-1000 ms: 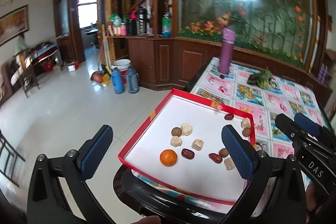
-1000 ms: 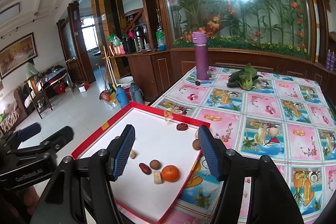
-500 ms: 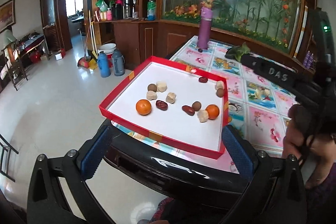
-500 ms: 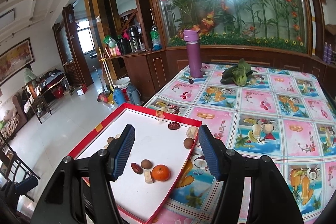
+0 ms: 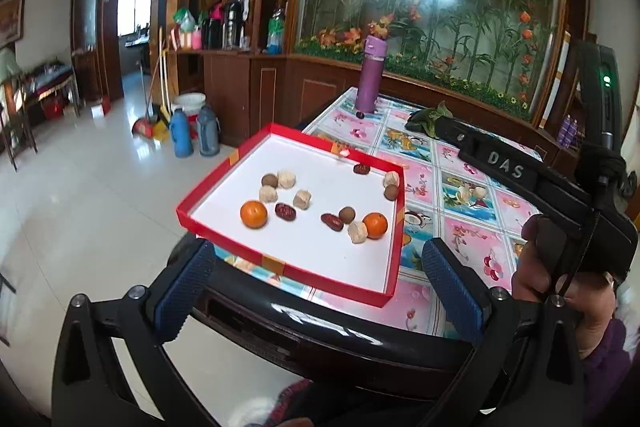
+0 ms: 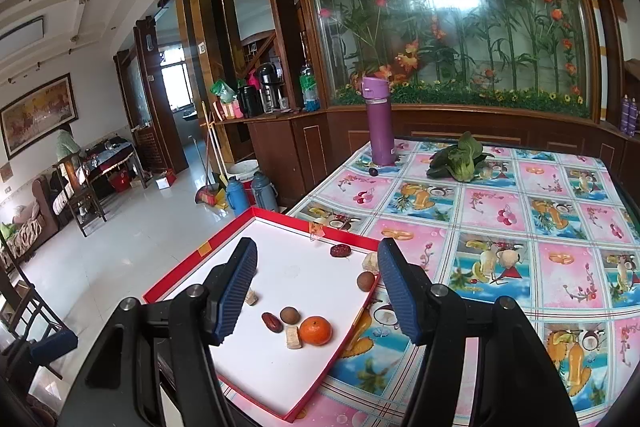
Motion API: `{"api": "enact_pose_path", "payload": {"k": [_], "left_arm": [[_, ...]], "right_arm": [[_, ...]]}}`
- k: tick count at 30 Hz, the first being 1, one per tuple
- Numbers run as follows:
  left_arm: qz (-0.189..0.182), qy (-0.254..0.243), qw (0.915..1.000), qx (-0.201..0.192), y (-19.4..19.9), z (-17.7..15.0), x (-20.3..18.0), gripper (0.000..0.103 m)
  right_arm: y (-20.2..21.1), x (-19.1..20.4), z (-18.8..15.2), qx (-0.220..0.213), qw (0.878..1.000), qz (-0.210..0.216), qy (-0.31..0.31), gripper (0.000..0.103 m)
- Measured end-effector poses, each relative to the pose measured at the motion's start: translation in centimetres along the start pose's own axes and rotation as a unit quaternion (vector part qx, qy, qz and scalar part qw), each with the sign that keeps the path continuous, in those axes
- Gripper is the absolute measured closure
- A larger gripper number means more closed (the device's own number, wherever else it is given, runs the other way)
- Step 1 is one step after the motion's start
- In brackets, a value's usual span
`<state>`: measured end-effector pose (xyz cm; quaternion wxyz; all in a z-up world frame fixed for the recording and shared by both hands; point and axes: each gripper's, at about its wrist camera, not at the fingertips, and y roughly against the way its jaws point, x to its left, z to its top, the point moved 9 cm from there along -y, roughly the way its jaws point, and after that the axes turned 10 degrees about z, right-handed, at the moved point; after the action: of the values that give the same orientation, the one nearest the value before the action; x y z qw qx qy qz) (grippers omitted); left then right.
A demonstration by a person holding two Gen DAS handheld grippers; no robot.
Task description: Organize fruits
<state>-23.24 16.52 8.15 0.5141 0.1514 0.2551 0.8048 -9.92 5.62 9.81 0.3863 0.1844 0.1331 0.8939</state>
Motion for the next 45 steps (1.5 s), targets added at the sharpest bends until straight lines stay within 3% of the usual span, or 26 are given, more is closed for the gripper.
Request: {"api": "enact_pose_path", "payload": {"k": [4,8,10,15,18,23,31,45], "left_arm": [[-0.041,-0.027,0.9983,-0.032,0.7,1.1,-1.4,0.000],[0.000,-0.057,0.9962,-0.065,0.6,3.2,-1.2,0.000],[0.011,-0.046,0.9965,-0.068,0.0,4.2,-0.5,0.000],[0.050,-0.002,0.9987,-0.010,-5.2,6.1,2.2,0.000],[0.119,-0.022,0.9926,0.007,-8.9,6.4,3.8,0.000],[0.165,-0.036,0.9853,0.024,-12.2,6.1,5.7,0.000],[0.149,-0.019,0.9885,0.021,-12.9,6.2,6.4,0.000],[0.148,-0.033,0.9884,0.010,-14.1,7.6,5.9,0.000]], "right_arm": [[-0.1,-0.2,0.1,-0.004,1.000,0.002,-0.003,0.040],[-0.3,-0.5,0.4,-0.010,1.000,-0.003,-0.002,0.040],[-0.3,-0.8,0.7,-0.015,1.000,-0.007,-0.004,0.040],[-0.4,-1.4,1.6,-0.023,1.000,-0.003,-0.020,0.040],[-0.7,-1.1,1.8,-0.023,1.000,-0.002,-0.015,0.039],[-2.0,-0.1,1.1,-0.008,1.000,0.008,-0.002,0.037],[-4.0,0.8,-0.1,0.019,0.999,0.027,0.002,0.037],[-6.1,1.6,-1.4,0.044,0.998,0.045,0.006,0.037]]}}
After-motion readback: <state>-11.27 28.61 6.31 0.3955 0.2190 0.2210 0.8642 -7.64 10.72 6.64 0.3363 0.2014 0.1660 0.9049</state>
